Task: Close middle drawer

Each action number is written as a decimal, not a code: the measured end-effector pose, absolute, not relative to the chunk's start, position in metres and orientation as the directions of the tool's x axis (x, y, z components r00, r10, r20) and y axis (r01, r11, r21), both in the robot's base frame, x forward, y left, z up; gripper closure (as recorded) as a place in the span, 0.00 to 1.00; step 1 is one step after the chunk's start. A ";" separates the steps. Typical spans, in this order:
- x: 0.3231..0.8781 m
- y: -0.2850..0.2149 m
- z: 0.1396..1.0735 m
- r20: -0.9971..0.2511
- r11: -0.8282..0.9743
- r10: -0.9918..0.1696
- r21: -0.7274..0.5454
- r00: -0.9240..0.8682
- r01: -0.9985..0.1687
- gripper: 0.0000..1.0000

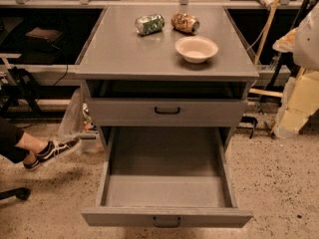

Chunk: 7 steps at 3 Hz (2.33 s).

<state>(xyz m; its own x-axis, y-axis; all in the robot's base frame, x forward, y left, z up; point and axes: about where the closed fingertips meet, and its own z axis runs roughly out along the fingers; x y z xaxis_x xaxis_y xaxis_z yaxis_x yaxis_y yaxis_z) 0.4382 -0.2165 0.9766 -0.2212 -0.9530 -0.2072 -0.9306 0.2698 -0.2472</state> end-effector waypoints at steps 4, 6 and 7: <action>0.399 -0.172 0.826 -0.363 0.202 -0.920 -0.110 -0.150 -0.973 0.00; 0.329 -0.170 0.641 -0.296 0.207 -0.927 0.113 -0.231 -0.972 0.00; 0.330 -0.170 0.641 -0.297 0.205 -0.927 0.111 -0.229 -0.972 0.00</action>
Offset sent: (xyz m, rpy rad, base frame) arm -0.0079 0.0100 -0.0606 0.0046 0.0632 0.0122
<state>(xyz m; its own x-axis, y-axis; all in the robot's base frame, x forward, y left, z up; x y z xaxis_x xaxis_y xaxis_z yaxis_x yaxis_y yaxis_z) 0.3302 -0.1702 0.6414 -0.2294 -0.9269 -0.2969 -0.9724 0.2052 0.1107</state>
